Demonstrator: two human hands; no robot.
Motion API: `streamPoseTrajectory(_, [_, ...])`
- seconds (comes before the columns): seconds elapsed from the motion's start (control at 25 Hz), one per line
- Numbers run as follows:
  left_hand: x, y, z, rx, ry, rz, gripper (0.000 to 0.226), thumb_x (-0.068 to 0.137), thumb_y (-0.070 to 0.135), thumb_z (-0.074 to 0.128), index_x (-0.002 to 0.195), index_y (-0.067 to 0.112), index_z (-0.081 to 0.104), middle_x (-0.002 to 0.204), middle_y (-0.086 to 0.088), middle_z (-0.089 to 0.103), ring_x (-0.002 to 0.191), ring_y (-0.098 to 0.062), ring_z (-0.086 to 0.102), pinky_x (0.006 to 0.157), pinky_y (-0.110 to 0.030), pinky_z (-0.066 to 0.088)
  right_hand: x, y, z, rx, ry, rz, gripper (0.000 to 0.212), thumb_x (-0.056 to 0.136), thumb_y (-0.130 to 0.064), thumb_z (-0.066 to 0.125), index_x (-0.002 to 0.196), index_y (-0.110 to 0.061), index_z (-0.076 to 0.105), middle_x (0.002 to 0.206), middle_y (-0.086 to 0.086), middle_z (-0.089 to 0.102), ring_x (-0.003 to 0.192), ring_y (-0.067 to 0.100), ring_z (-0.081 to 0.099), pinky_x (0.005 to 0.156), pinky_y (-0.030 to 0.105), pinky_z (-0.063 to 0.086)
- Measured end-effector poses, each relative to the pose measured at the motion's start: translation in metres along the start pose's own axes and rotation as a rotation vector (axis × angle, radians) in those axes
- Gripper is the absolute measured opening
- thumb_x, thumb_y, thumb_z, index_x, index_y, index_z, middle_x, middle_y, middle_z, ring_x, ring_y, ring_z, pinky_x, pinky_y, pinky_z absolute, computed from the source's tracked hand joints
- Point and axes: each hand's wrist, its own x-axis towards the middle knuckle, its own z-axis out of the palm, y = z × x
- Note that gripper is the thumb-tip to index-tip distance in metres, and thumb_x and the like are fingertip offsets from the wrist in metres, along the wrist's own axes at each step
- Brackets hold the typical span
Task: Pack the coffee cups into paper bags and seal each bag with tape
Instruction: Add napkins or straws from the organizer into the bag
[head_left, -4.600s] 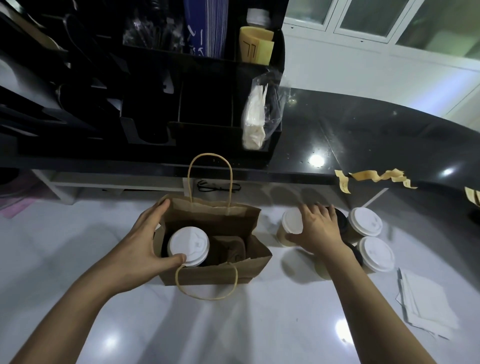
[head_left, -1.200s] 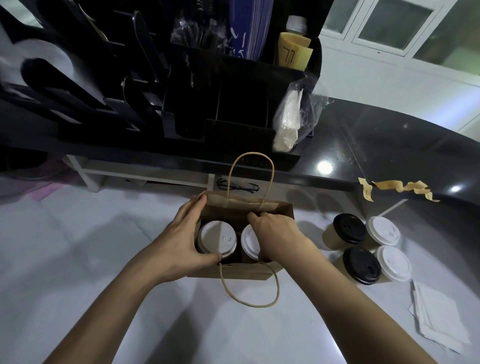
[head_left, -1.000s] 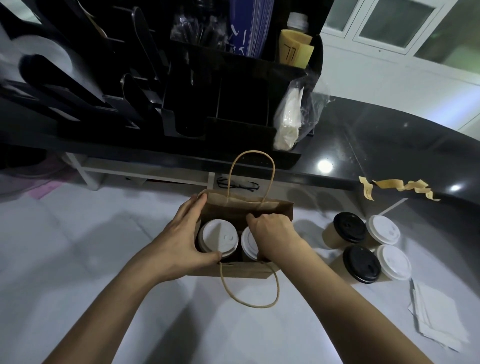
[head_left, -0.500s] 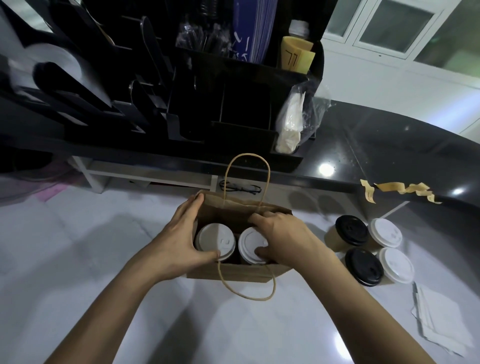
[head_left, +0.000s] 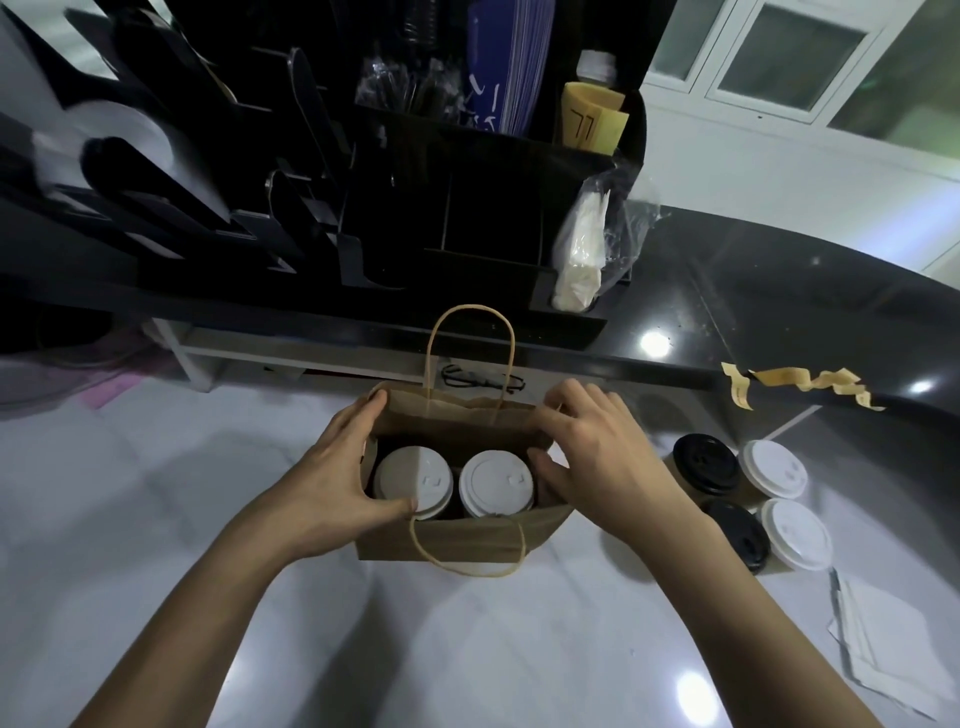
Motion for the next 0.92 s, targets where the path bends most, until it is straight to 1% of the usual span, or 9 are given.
streamPoseTrajectory(0.16, [-0.001,0.002,-0.001,0.035,0.033,-0.019,0.105,0.083,0.037,0.079,0.160,0.035,0.007,0.164,0.017,0.004,0.145,-0.019,0.031,0.113,-0.039,0.039,0.000,-0.003,-0.003,0.057,-0.023,0.012,0.026,0.095,-0.038,0.063,0.117,-0.025,0.066,0.117,-0.003,0.053,0.101,0.019,0.051,0.088,0.034,0.044])
streamPoseTrajectory(0.28, [-0.002,0.007,-0.004,0.069,0.095,-0.019,0.081,0.090,0.040,0.071,0.156,0.036,0.025,0.159,0.013,0.020,0.136,-0.017,0.042,0.108,-0.041,0.046,0.004,-0.005,-0.010,0.126,-0.026,0.009,0.022,0.096,-0.036,0.061,0.117,-0.028,0.065,0.114,-0.006,0.055,0.100,0.017,0.052,0.089,0.033,0.044])
streamPoseTrajectory(0.4, [-0.004,0.012,-0.010,0.080,0.131,0.010,0.057,0.094,0.042,0.064,0.145,0.040,0.040,0.149,0.017,0.033,0.128,-0.013,0.048,0.101,-0.041,0.051,0.008,-0.006,-0.019,0.174,0.009,0.004,0.017,0.096,-0.031,0.061,0.110,-0.026,0.068,0.106,-0.006,0.057,0.098,0.019,0.054,0.088,0.036,0.045])
streamPoseTrajectory(0.48, [-0.006,0.017,-0.016,0.089,0.159,0.034,0.049,0.095,0.042,0.062,0.140,0.042,0.045,0.144,0.021,0.036,0.123,-0.009,0.049,0.097,-0.037,0.053,0.012,-0.008,-0.026,0.196,0.037,0.001,0.016,0.096,-0.029,0.061,0.109,-0.025,0.069,0.105,-0.006,0.058,0.096,0.018,0.054,0.086,0.034,0.045])
streamPoseTrajectory(0.6, [-0.008,0.028,-0.026,0.094,0.211,0.075,0.041,0.097,0.041,0.060,0.136,0.043,0.048,0.134,0.023,0.040,0.116,-0.003,0.049,0.091,-0.030,0.051,0.017,-0.013,-0.038,0.245,0.112,-0.012,0.010,0.097,-0.027,0.062,0.104,-0.025,0.069,0.101,-0.009,0.059,0.089,0.012,0.055,0.078,0.027,0.043])
streamPoseTrajectory(0.72, [-0.009,0.042,-0.039,0.092,0.272,0.145,0.035,0.099,0.037,0.057,0.132,0.043,0.052,0.121,0.028,0.042,0.115,0.000,0.049,0.092,-0.026,0.047,0.025,-0.017,-0.053,0.292,0.180,-0.027,0.006,0.097,-0.027,0.060,0.099,-0.027,0.066,0.095,-0.012,0.058,0.084,0.010,0.056,0.074,0.027,0.048])
streamPoseTrajectory(0.8, [-0.007,0.053,-0.049,0.075,0.296,0.205,0.031,0.100,0.034,0.055,0.129,0.044,0.055,0.115,0.035,0.045,0.113,0.006,0.050,0.089,-0.018,0.045,0.033,-0.019,-0.063,0.315,0.225,-0.041,0.005,0.097,-0.028,0.058,0.096,-0.028,0.063,0.091,-0.014,0.056,0.083,0.009,0.056,0.073,0.028,0.050])
streamPoseTrajectory(0.88, [-0.006,0.064,-0.059,0.046,0.322,0.261,0.028,0.100,0.031,0.055,0.125,0.043,0.058,0.114,0.034,0.050,0.109,0.012,0.051,0.081,-0.009,0.044,0.043,-0.022,-0.075,0.325,0.265,-0.051,0.005,0.097,-0.027,0.057,0.094,-0.030,0.060,0.088,-0.016,0.054,0.081,0.009,0.055,0.071,0.028,0.050])
streamPoseTrajectory(0.92, [-0.004,0.070,-0.063,0.025,0.335,0.283,0.027,0.100,0.030,0.055,0.124,0.042,0.060,0.113,0.032,0.053,0.109,0.014,0.050,0.080,-0.006,0.043,0.048,-0.023,-0.080,0.326,0.280,-0.057,0.005,0.097,-0.027,0.057,0.094,-0.030,0.060,0.087,-0.016,0.053,0.080,0.009,0.054,0.070,0.028,0.050])
